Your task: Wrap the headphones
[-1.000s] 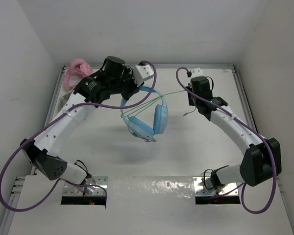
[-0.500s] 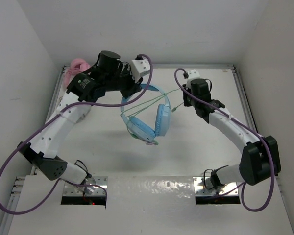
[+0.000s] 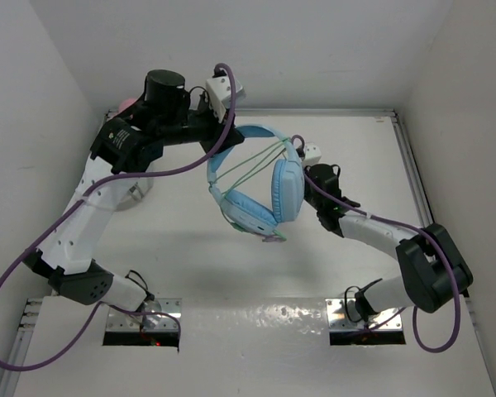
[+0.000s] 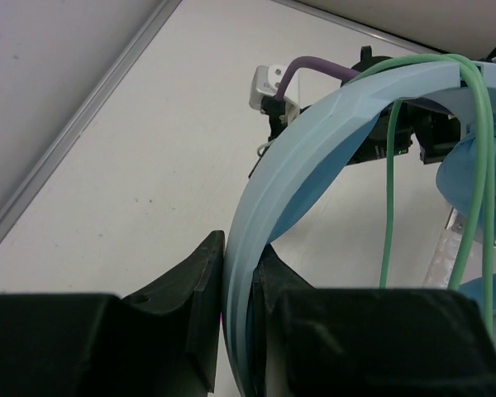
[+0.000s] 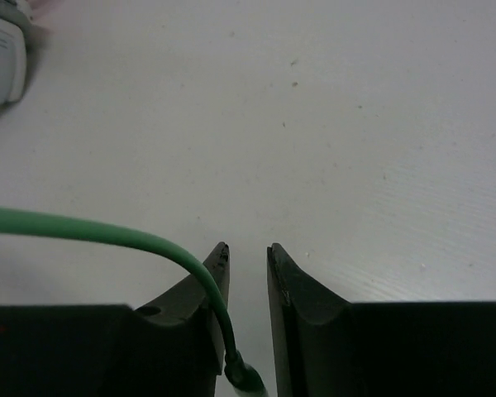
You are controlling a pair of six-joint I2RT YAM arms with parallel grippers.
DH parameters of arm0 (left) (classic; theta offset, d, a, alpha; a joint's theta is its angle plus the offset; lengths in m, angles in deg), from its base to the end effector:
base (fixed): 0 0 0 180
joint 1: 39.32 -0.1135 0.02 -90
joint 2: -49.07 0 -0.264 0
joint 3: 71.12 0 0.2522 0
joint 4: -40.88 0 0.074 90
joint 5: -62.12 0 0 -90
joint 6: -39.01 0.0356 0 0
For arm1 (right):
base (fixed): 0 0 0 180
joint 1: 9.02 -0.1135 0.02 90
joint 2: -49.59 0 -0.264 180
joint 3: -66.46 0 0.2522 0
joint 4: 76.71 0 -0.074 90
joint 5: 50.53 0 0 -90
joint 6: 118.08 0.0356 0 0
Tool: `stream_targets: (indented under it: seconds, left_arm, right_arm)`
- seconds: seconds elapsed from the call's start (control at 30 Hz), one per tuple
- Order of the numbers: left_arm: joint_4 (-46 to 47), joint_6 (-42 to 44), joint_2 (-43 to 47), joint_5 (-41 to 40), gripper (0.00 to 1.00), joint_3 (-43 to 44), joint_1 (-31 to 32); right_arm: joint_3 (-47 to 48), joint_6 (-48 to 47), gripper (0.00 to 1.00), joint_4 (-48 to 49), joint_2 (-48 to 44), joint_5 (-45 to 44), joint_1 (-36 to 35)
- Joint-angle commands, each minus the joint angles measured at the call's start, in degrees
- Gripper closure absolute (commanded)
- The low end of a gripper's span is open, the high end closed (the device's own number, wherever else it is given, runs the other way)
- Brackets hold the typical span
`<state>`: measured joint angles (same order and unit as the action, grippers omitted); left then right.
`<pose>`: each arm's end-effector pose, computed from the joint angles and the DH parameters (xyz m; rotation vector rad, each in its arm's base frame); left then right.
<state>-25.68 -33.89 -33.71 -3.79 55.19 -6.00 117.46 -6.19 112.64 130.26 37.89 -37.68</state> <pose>0.2157 -0.1592 0.5074 1.0876 1.6592 -0.5983 0.2629 0.1426 0.2111 -0.0973 1.9641 0.5599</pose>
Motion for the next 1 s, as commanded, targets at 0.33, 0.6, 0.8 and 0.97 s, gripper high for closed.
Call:
stream_targets:
  seconds: [0.33,0.6,0.8,0.97]
  left_arm:
    - [5.0,-14.0,1.5,1.8,1.00,7.3,-4.3]
    - [9.4,-31.7,-0.7,13.2,1.00,8.3,-19.1]
    - [18.2,-42.4,-1.2,15.6,1.00,-0.3,-26.0]
    - [23.7,-45.7,-0.9,9.7,1.00,-6.5,-28.2]
  right_arm:
    - [-10.9,6.7,1.00,15.9,-4.8,-12.2,-7.4]
    - [-18.0,-0.8,1.00,29.3,-6.5,-31.4,-24.6]
    - [-15.4,-11.5,1.00,36.4,-2.8,-39.3,-35.5]
    - [-3.3,-21.0,1.00,26.3,6.0,-40.8,-41.4]
